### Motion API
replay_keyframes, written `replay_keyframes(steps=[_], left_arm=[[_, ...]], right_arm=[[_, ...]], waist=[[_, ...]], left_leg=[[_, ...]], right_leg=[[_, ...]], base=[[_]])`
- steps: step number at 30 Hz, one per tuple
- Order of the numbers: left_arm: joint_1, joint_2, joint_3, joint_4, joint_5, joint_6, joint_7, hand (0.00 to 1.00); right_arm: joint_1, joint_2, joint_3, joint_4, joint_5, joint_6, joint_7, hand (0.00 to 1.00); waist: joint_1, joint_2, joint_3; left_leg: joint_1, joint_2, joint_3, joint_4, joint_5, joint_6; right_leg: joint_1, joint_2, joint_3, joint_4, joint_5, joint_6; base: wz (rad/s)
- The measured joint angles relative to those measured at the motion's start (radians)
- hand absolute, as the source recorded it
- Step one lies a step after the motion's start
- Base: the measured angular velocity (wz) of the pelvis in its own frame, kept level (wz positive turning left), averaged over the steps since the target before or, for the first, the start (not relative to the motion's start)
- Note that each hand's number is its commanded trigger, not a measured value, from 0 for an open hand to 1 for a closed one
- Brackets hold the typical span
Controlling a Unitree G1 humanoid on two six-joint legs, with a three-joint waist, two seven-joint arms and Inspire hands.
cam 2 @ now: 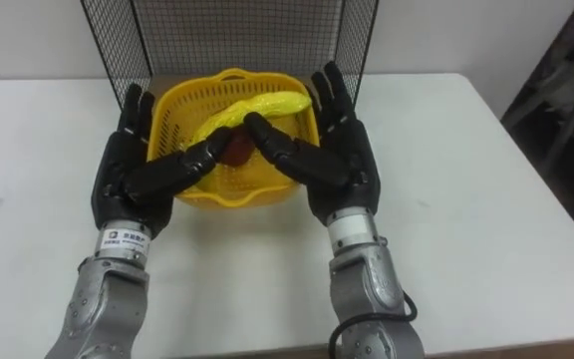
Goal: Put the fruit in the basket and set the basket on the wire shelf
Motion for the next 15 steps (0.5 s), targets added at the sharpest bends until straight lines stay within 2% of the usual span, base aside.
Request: replay_keyframes(steps=[1,7,11,15], left_arm=[[-0.006,0.000,0.000,0.000,0.000,-0.001,0.000,0.00],[-0.008,0.000,0.000,0.000,0.000,-0.001,0.000,0.00],[-0.008,-0.002,0.000,0.000,0.000,-0.001,0.000,0.00],[-0.008,-0.011,-0.002,0.000,0.002,-0.002,0.000,0.00]], right_arm=[[0.000,0.000,0.000,0.000,-0.001,0.000,-0.001,0.00],[-0.001,0.002,-0.001,-0.019,-0.011,-0.001,-0.011,0.00],[-0.005,0.004,-0.001,-0.027,-0.036,-0.006,-0.015,0.00],[-0.015,0.004,-0.004,-0.027,-0.045,-0.015,-0.013,0.00]], waist=[[0.000,0.005,0.0034],[-0.004,0.013,0.0083],[0.000,0.016,0.0102],[0.000,0.019,0.0122]], left_leg=[[0.000,-0.004,0.001,0.002,-0.009,0.003],[-0.006,-0.018,-0.002,0.011,-0.039,0.004],[-0.007,-0.020,-0.002,0.011,-0.046,0.001],[-0.005,-0.032,-0.009,0.010,-0.046,0.001]], right_leg=[[0.007,-0.005,-0.003,-0.011,-0.001,0.004],[0.026,-0.017,-0.025,-0.043,-0.006,0.013],[0.027,-0.023,-0.042,-0.039,-0.007,0.014],[0.035,-0.033,-0.051,-0.042,-0.008,0.017]], base=[[0.06],[0.05],[0.00],[0.08]])
